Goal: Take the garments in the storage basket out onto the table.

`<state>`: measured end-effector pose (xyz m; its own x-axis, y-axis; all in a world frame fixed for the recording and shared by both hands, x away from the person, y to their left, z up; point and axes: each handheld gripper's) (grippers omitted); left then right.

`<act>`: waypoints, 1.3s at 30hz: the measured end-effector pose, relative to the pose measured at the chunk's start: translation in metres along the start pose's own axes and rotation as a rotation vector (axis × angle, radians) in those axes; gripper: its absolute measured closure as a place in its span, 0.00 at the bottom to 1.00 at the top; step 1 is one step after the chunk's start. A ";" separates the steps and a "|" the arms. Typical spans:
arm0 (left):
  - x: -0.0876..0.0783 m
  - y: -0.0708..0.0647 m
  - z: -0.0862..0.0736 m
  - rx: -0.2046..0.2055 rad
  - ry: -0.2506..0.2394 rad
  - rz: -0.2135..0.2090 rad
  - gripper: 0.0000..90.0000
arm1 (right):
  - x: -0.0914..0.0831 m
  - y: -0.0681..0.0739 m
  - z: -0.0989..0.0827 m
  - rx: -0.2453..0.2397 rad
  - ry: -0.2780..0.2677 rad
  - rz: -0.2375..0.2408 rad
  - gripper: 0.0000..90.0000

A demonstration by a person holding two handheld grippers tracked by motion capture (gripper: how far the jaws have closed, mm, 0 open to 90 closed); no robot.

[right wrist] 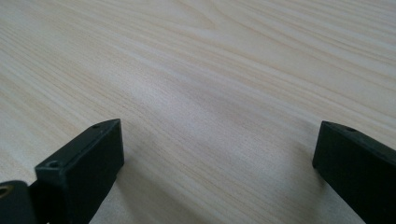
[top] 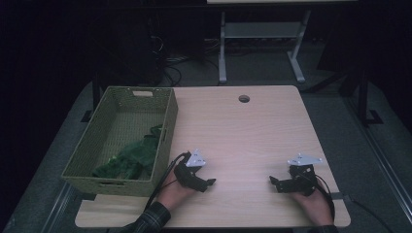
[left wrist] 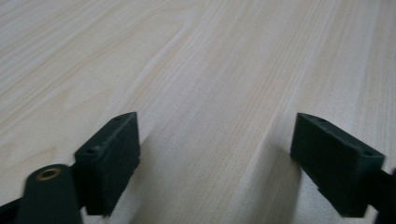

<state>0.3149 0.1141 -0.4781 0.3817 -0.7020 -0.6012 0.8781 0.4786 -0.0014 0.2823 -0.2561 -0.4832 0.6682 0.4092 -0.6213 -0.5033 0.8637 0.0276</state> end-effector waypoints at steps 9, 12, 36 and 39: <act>0.000 0.000 0.000 -0.004 0.003 0.000 0.15 | 0.000 0.000 0.000 -0.002 0.000 0.000 0.02; 0.000 0.000 0.001 -0.004 0.004 0.004 0.15 | 0.000 0.000 0.000 -0.002 0.000 0.000 0.02; -0.010 0.008 0.018 -0.035 0.019 0.010 0.15 | 0.000 0.000 0.000 0.002 0.003 0.002 0.02; -0.013 0.009 0.018 -0.048 0.014 0.007 0.15 | 0.000 0.000 0.000 0.003 0.003 0.002 0.02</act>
Point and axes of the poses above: each handheld gripper's, and its own axes: x roughly forward along the jaws, z roughly out of its top, y roughly to its left, and after that the axes turned 7 degrees about -y, right-handed
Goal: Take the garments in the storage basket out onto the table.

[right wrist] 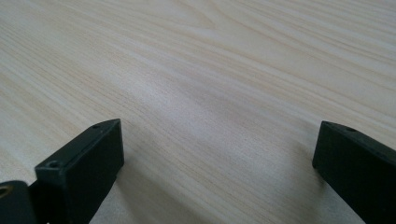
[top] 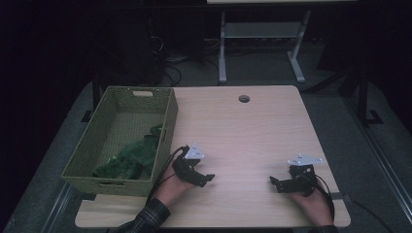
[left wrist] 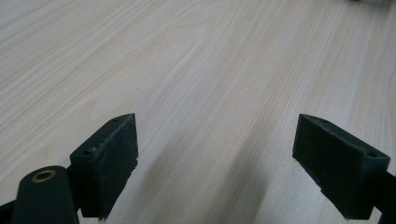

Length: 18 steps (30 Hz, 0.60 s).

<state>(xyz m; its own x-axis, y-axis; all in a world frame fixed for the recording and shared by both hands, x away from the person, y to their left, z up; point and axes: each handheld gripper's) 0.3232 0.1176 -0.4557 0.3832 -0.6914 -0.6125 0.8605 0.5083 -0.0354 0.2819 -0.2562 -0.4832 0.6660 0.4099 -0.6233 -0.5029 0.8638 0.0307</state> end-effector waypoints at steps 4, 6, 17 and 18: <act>-0.003 -0.001 0.003 -0.002 -0.006 -0.007 0.15 | 0.000 0.000 0.000 -0.001 0.000 0.000 0.02; -0.005 -0.001 0.006 0.009 0.000 -0.008 0.15 | 0.000 0.000 0.000 -0.001 0.001 0.000 0.02; -0.015 -0.004 0.016 0.014 -0.010 -0.025 0.15 | 0.000 -0.001 0.000 -0.008 -0.003 0.000 0.02; -0.017 -0.005 0.018 0.016 -0.007 -0.028 0.15 | 0.000 -0.001 0.000 -0.007 -0.003 0.000 0.02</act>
Point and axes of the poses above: each handheld gripper's, and its own axes: x roughly forward along the jaws, z roughly out of its top, y roughly to its left, and after that the axes turned 7 degrees about -y, right-handed
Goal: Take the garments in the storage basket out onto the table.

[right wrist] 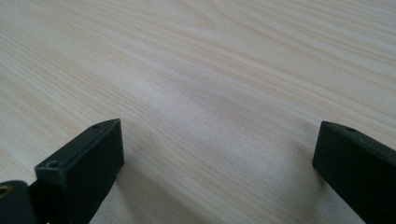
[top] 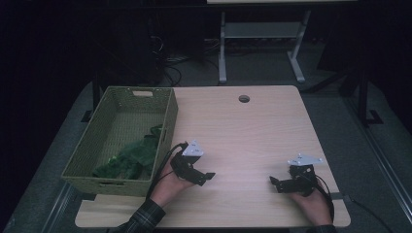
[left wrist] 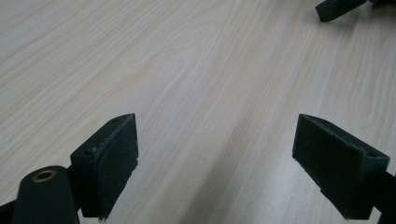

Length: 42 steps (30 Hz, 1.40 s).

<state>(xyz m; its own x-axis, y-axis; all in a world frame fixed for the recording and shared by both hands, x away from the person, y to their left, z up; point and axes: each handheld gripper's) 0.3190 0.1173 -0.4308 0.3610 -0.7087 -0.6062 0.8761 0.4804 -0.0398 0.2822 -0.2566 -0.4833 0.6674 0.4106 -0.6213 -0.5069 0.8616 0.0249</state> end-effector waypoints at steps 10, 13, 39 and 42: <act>-0.009 -0.001 0.012 -0.003 -0.005 -0.025 0.15 | 0.000 0.000 0.000 0.001 0.000 0.000 0.02; -0.011 -0.001 0.015 0.002 0.006 -0.031 0.15 | 0.000 0.000 0.000 0.001 0.000 0.000 0.02; -0.056 0.019 0.047 -0.003 -0.019 -0.028 0.17 | 0.000 0.000 0.000 0.003 -0.001 -0.001 0.02; -0.061 0.023 0.046 -0.017 -0.030 -0.026 0.17 | 0.000 0.000 0.000 0.003 -0.001 -0.001 0.02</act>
Point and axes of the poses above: each handheld gripper's, and its own axes: x roughly forward along the jaws, z roughly out of its top, y roughly to its left, and after that the axes turned 7 degrees about -y, right-handed
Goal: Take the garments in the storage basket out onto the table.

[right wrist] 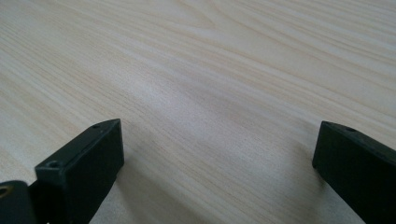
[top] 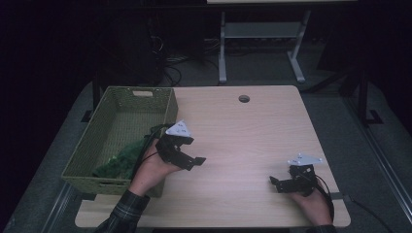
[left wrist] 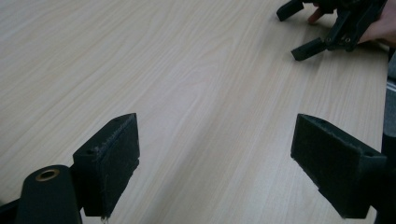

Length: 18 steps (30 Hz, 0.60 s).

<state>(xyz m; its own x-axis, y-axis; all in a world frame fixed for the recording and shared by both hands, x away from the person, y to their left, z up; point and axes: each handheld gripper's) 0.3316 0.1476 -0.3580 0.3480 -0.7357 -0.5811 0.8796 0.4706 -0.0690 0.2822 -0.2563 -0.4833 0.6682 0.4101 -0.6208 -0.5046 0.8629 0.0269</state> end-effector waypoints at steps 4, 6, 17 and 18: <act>-0.007 0.004 -0.002 -0.004 0.009 0.008 0.17 | 0.000 0.000 0.000 0.000 0.000 0.000 0.02; -0.010 0.006 -0.002 -0.010 0.008 0.012 0.17 | 0.000 0.000 0.000 0.001 0.000 0.000 0.02; -0.024 0.016 -0.005 -0.027 0.006 0.029 0.20 | 0.000 0.000 0.000 0.000 0.000 0.000 0.02; -0.026 0.017 -0.005 -0.022 0.009 0.033 0.22 | 0.000 0.000 0.000 0.000 0.000 0.000 0.02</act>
<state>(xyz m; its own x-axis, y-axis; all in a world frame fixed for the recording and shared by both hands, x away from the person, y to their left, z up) 0.3355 0.1771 -0.3484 0.3739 -0.7154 -0.5902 0.8605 0.5051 -0.0671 0.2822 -0.2563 -0.4833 0.6681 0.4103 -0.6207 -0.5046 0.8629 0.0272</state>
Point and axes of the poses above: each handheld gripper's, and its own axes: x roughly forward along the jaws, z roughly out of its top, y roughly to its left, and after that the axes turned 7 degrees about -y, right-handed
